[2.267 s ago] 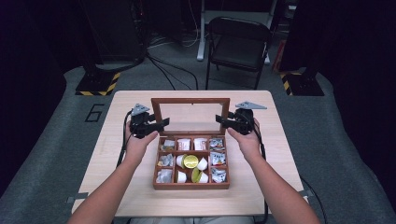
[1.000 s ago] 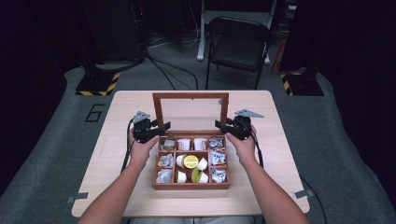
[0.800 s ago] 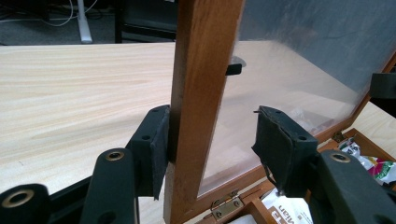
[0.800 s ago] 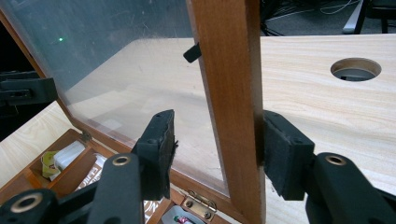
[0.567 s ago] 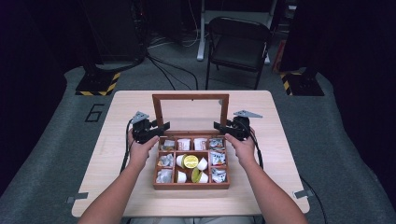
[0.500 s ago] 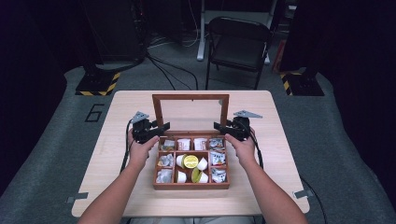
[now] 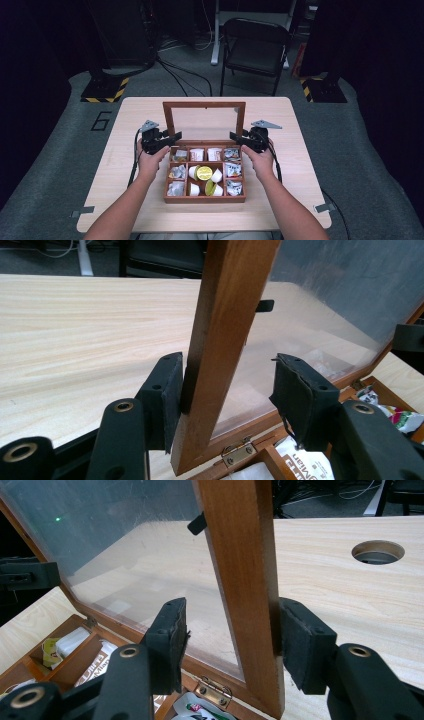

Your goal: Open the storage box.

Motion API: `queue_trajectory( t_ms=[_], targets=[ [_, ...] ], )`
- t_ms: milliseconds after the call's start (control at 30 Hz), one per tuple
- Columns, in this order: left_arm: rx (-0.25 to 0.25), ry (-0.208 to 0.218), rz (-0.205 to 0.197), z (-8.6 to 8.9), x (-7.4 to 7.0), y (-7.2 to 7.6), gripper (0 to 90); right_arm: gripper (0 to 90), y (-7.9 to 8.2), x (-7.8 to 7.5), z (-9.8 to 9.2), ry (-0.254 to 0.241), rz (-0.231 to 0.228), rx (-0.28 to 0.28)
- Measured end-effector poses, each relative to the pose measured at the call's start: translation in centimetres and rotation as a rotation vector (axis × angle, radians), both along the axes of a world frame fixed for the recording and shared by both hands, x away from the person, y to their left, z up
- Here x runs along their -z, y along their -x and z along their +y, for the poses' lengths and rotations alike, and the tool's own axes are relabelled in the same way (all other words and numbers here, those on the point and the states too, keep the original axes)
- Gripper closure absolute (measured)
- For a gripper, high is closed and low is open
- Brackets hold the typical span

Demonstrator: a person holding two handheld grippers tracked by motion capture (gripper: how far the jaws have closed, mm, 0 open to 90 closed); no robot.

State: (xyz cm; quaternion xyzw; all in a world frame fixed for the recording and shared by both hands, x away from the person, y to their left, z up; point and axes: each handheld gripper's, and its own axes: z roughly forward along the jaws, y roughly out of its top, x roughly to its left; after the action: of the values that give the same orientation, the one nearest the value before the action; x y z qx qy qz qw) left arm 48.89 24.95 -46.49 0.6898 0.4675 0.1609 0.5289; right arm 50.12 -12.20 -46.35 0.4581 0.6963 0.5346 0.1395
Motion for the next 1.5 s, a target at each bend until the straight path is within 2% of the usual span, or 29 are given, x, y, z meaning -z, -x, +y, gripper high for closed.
queue_trajectory(
  t_ms=[167,233,533,733,933,967,1033,1167,1233,1500],
  targets=[
    [-0.03,-0.013,0.002,-0.4,0.1,0.0,47.4,48.9,-0.1,0.1,0.2,0.014,-0.004,0.028],
    [-0.052,-0.002,0.004,-0.6,0.1,-0.1,47.5,49.3,-0.2,0.1,0.3,0.009,-0.001,0.034],
    [-0.102,-0.023,0.015,-1.0,0.6,-0.8,49.9,53.5,-0.8,0.5,0.5,-0.005,0.028,0.073],
    [-0.116,0.014,0.037,-0.9,1.0,-1.3,50.9,54.6,-1.2,0.6,0.7,0.001,0.065,0.106],
    [-0.123,0.032,0.061,-0.8,1.3,-1.9,50.8,54.4,-1.8,0.8,0.8,-0.033,0.114,0.137],
    [-0.121,0.032,0.08,-0.8,1.2,-2.1,50.8,54.3,-1.9,0.8,0.8,-0.035,0.117,0.142],
    [-0.122,0.033,0.08,-0.8,1.3,-2.2,50.7,54.2,-1.9,0.9,0.9,-0.043,0.13,0.153],
    [-0.131,0.057,0.092,-0.8,1.6,-2.4,50.4,54.0,-2.1,0.9,1.0,-0.044,0.148,0.168],
    [-0.137,0.07,0.103,-0.8,1.7,-2.5,50.3,53.7,-2.4,0.8,1.2,-0.043,0.173,0.182],
    [-0.159,0.099,0.116,-0.9,2.3,-2.8,49.1,53.2,-2.5,1.2,1.4,-0.063,0.187,0.226]
  ],
)
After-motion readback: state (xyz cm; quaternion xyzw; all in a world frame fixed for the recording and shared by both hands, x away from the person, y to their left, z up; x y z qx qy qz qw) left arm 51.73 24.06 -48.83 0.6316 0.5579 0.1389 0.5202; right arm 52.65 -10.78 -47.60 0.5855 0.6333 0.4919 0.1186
